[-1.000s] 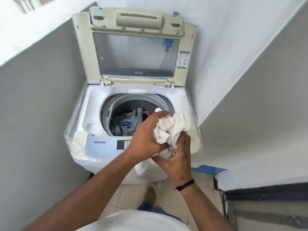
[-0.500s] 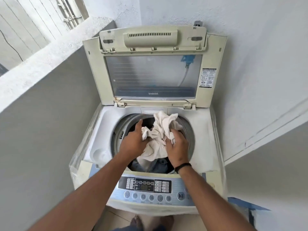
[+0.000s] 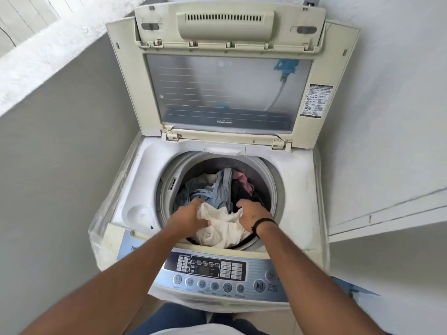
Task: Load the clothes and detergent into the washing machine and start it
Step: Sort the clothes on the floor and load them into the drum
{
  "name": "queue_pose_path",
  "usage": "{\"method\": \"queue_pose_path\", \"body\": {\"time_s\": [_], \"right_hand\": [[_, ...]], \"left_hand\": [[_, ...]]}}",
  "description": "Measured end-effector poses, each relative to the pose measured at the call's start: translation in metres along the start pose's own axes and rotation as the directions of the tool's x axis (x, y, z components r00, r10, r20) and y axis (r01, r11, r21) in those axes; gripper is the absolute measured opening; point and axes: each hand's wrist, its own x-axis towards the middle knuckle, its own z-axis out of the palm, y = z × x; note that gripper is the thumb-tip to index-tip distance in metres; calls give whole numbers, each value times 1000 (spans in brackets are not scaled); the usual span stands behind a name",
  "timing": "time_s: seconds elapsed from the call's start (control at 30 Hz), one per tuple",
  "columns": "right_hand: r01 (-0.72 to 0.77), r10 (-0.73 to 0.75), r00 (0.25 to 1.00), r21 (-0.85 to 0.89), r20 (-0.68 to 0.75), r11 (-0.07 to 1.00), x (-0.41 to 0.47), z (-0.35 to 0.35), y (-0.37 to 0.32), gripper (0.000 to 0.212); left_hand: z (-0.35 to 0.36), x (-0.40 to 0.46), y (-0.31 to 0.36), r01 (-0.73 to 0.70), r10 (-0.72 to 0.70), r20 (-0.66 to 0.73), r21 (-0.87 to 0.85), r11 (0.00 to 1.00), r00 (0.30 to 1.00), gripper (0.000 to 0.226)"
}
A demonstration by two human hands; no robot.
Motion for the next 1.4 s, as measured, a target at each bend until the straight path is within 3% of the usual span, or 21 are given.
{"method": "queue_pose_path", "body": {"time_s": [0.07, 0.13, 0.2, 0.23, 0.3, 0.37, 0.43, 0.47, 0.53, 0.6, 0.63, 0.7, 0.77, 0.83, 0.9, 0.97, 1.03, 1.17, 1.4], "right_hand": [[66, -36, 966, 112, -255, 992, 1, -11, -8, 42], [174, -34, 849, 218, -527, 960, 2, -19, -18, 35], [275, 20, 748, 337, -663, 901, 5, -24, -28, 35], [264, 56, 748, 374, -661, 889, 8, -23, -30, 37], [130, 77, 853, 353, -517, 927, 16, -14, -27, 37], [-25, 56, 981, 163, -184, 986, 25, 3, -21, 32], [-55, 51, 989, 25, 137, 998, 25, 22, -16, 39], [-50, 47, 968, 5, 245, 999, 24, 31, -15, 44], [-38, 44, 941, -23, 334, 999, 24, 41, -17, 36], [-44, 64, 938, -64, 342, 997, 25, 44, -21, 15], [-49, 86, 934, -112, 346, 992, 27, 45, -23, 15], [-37, 140, 936, -303, 325, 952, 30, 45, -28, 30], [-25, 137, 970, -474, 202, 880, 30, 48, -33, 45], [-37, 66, 997, -481, 45, 876, 32, 53, -36, 50], [5, 14, 999, -474, 35, 881, 42, 64, -39, 59], [60, 38, 974, -416, 222, 908, 52, 66, -36, 73], [37, 109, 904, -329, 414, 944, 59, 73, -33, 85], [32, 115, 916, -358, 384, 933, 59, 82, -22, 84], [-7, 8, 997, -22, 79, 1000, 17, 49, -21, 76]], "left_hand": [[-8, 4, 6, -30, 4, -234, -108, 994, 972, 56], [-18, 6, 18, -153, -5, -510, -268, 951, 860, 46], [-28, 7, 25, -295, -31, -644, -392, 872, 765, 45], [-30, 12, 25, -308, -20, -644, -393, 866, 765, 47], [-31, 26, 14, -162, 24, -460, -263, 951, 888, 49], [-31, 37, -1, 7, -6, -52, 25, 1000, 999, 46], [-26, 41, -10, -24, -56, 217, 345, 938, 975, 44], [-21, 43, -14, -61, -51, 239, 439, 897, 970, 44], [-11, 45, -17, -91, 24, 155, 443, 892, 988, 46], [0, 47, -20, -158, 150, 52, 308, 938, 987, 57], [7, 50, -21, -238, 237, 38, 277, 931, 971, 64], [17, 60, -16, -436, 437, 69, 311, 844, 897, 82], [24, 69, -6, -555, 539, 151, 343, 757, 829, 91], [29, 78, -1, -552, 479, 276, 446, 705, 834, 79], [37, 89, -11, -465, 316, 345, 571, 676, 884, 65], [39, 92, -16, -324, 163, 297, 645, 693, 941, 63], [38, 97, -19, -269, 84, 308, 627, 731, 948, 67], [34, 94, -22, -282, 153, 269, 551, 785, 951, 64], [5, 72, -5, -391, 403, 39, 342, 855, 915, 67]]}}
